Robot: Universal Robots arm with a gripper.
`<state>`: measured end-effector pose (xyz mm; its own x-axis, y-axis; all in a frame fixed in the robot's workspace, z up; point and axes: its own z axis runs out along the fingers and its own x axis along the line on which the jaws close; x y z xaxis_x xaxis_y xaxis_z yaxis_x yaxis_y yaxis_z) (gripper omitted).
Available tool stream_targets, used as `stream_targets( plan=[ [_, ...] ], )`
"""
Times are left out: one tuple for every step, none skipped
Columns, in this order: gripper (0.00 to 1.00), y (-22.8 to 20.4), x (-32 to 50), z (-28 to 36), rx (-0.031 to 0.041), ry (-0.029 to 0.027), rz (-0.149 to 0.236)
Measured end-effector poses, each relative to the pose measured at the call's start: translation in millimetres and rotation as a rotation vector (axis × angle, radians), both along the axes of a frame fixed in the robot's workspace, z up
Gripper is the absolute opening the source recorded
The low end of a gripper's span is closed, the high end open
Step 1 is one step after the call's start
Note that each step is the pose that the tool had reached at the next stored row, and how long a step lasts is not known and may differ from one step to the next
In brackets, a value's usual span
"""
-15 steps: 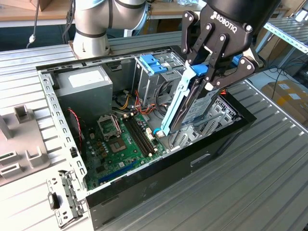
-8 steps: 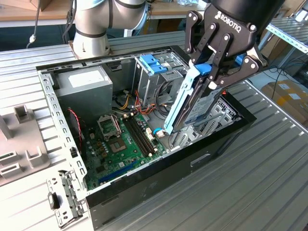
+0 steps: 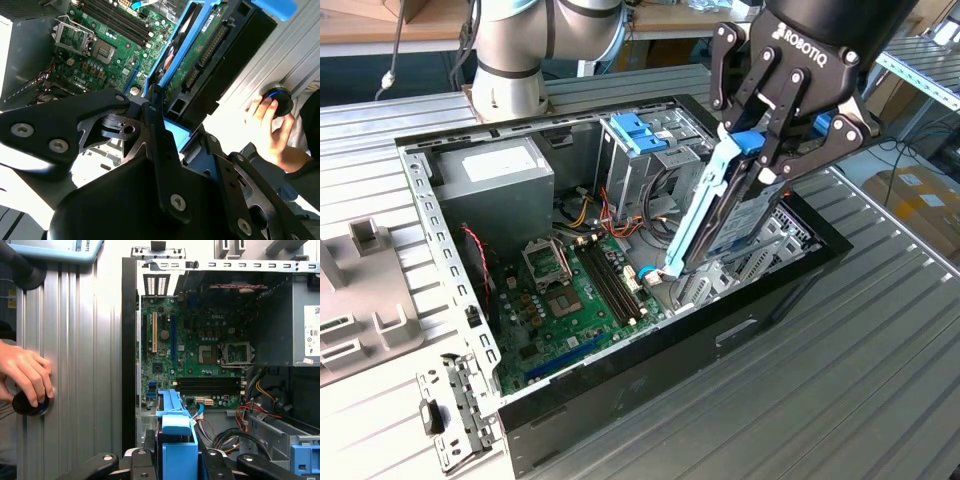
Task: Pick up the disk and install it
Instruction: 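Pick up the disk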
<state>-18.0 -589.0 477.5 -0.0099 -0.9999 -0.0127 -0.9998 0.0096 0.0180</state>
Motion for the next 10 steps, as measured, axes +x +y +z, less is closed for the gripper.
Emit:
stream_targets(
  plan=[
    [0.37, 0.0, 0.8, 0.0, 0.0000, 0.0000, 0.000],
    [0.37, 0.0, 1.5, 0.0, 0.0000, 0.0000, 0.000],
    [0.37, 0.0, 2.3, -0.1, 0.0000, 0.0000, 0.000],
    [0.37, 0.0, 3.4, -0.1, 0.0000, 0.0000, 0.000],
    [0.37, 0.0, 4.2, -0.1, 0.0000, 0.0000, 0.000],
    [0.37, 0.0, 5.3, -0.1, 0.0000, 0.0000, 0.000],
    [0.37, 0.0, 6.3, -0.1, -0.0001, 0.0000, 0.000],
    [0.37, 0.0, 7.6, -0.2, 0.0000, 0.0000, 0.000],
    [0.37, 0.0, 8.5, -0.2, 0.0000, 0.0000, 0.000],
    [0.37, 0.0, 9.2, -0.2, 0.0000, 0.0000, 0.000]
  ],
)
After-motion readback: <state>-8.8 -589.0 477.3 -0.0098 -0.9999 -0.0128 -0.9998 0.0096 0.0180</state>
